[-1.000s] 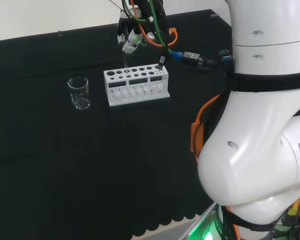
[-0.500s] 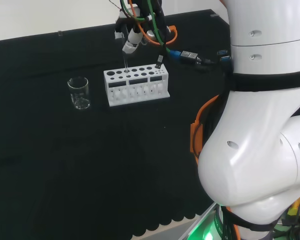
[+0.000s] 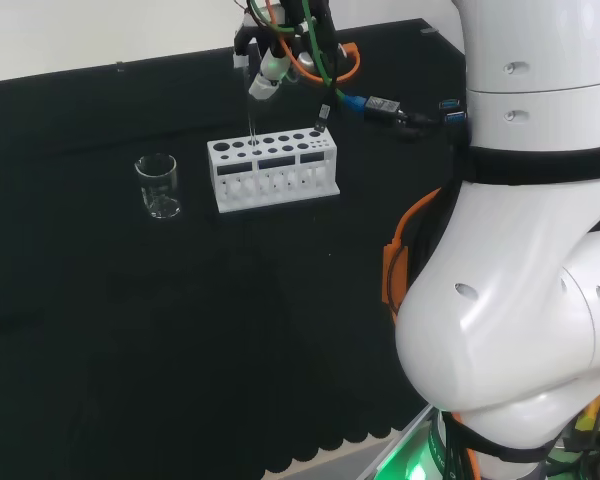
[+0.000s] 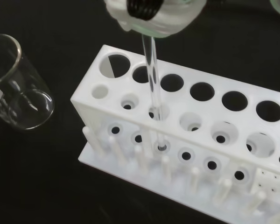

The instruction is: Put the glass rod back on the white test tube rack.

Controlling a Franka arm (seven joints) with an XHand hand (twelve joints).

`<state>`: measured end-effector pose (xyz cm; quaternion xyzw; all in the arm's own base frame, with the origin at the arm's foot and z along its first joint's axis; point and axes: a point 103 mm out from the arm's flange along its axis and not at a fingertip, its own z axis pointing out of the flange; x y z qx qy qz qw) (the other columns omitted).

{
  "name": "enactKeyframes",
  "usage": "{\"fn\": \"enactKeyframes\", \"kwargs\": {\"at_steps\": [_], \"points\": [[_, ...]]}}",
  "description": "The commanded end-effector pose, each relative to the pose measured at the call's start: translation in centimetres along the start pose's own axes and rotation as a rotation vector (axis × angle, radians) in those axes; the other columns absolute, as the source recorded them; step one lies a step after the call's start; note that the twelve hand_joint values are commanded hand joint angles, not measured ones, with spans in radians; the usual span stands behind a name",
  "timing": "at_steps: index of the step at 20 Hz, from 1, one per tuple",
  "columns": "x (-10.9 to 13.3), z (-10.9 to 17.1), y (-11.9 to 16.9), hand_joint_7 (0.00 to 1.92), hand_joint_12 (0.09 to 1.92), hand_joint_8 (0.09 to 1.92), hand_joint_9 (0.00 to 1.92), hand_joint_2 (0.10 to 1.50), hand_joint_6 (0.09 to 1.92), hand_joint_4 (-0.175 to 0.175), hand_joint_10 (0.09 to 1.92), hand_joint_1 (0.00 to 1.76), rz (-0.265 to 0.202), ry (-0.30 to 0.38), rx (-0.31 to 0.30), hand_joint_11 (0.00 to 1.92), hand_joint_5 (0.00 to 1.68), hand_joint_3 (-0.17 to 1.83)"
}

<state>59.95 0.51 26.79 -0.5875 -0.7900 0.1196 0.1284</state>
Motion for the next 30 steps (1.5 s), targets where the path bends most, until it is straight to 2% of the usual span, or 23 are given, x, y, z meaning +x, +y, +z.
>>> {"fn": "enactKeyframes", "kwargs": {"at_steps": [1, 6, 18, 22, 24, 26, 30], "points": [[-1.0, -1.0, -2.0, 1.80, 0.57, 0.21, 1.92, 0.90, 0.76, -0.175, 0.25, 1.20, 0.017, -0.031, -0.007, 1.92, 0.47, -0.17], [-1.6, -1.8, -2.9, 1.80, 0.57, 0.22, 1.92, 0.90, 0.76, -0.175, 0.25, 1.20, 0.024, -0.010, -0.011, 1.92, 0.49, -0.17], [-1.5, -3.6, -4.8, 1.80, 0.57, 0.22, 1.92, 0.90, 0.77, -0.175, 0.26, 1.20, 0.046, -0.006, -0.037, 1.92, 0.53, -0.17], [-1.8, -3.9, -5.4, 1.80, 0.58, 0.22, 1.92, 0.90, 0.77, -0.175, 0.26, 1.20, 0.056, -0.013, -0.043, 1.92, 0.55, -0.17], [-1.9, -4.1, -5.7, 1.80, 0.58, 0.22, 1.92, 0.90, 0.77, -0.175, 0.27, 1.20, 0.047, -0.030, -0.045, 1.92, 0.55, -0.17], [-2.0, -4.3, -5.8, 1.81, 0.58, 0.22, 1.92, 0.90, 0.77, -0.175, 0.27, 1.20, 0.079, -0.038, -0.036, 1.92, 0.56, -0.17], [-2.1, -4.5, -6.1, 1.81, 0.58, 0.22, 1.92, 0.90, 0.77, -0.175, 0.27, 1.19, 0.107, -0.036, -0.037, 1.92, 0.57, -0.17]]}}
